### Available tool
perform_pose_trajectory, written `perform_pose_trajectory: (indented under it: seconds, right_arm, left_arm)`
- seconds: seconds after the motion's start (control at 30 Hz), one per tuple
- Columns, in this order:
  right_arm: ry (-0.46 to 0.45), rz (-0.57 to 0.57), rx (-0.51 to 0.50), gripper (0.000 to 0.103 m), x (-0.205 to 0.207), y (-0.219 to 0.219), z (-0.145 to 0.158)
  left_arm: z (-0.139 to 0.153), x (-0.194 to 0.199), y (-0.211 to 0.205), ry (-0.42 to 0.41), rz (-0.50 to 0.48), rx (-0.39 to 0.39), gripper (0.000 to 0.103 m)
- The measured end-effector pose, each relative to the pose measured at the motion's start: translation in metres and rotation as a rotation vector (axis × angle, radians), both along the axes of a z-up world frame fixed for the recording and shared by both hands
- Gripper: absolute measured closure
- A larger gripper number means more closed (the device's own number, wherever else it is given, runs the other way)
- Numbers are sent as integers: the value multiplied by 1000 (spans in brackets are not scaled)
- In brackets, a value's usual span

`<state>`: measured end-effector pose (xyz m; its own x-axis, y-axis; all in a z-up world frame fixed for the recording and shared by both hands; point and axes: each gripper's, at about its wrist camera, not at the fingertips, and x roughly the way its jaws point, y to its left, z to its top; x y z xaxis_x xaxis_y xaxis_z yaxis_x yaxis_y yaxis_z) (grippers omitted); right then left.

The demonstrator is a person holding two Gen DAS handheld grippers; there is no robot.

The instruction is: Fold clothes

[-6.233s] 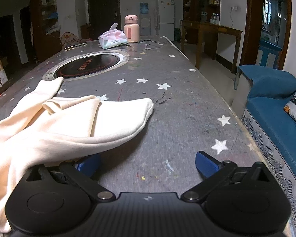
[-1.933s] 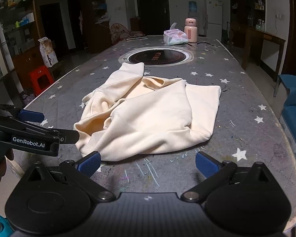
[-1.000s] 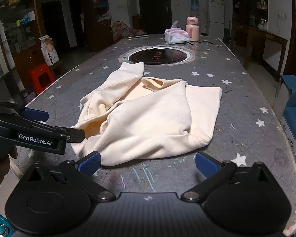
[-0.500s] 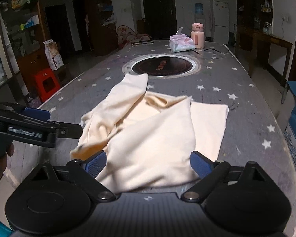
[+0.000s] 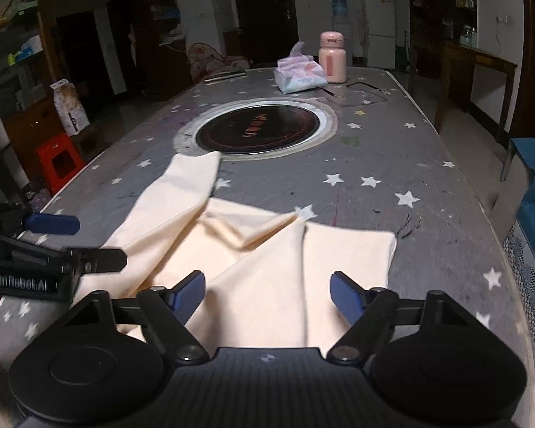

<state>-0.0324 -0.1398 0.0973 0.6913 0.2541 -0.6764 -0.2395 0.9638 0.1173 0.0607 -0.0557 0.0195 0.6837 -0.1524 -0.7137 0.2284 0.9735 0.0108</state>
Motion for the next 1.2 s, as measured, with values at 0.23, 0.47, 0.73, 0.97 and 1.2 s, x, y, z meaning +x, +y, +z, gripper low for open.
perform_pose_trajectory:
  seconds: [0.23, 0.47, 0.73, 0.97, 1.2]
  right_arm:
    - [52, -11, 13, 42, 45, -5, -16]
    - [80, 20, 26, 66, 60, 1, -27]
    - [37, 8, 43, 98, 50, -3, -20]
    - [-80, -57, 60, 98, 1, -31, 10]
    - [-155, -149, 93, 98, -63, -67, 31]
  left_arm:
    - [-16, 22, -10, 33, -41, 33, 27]
    - [-28, 33, -15, 57, -75, 49, 64]
    - [-18, 22, 2, 17, -67, -7, 99]
    - [4, -15, 38, -45, 13, -52, 100]
    - [23, -62, 78, -91, 111, -91, 100]
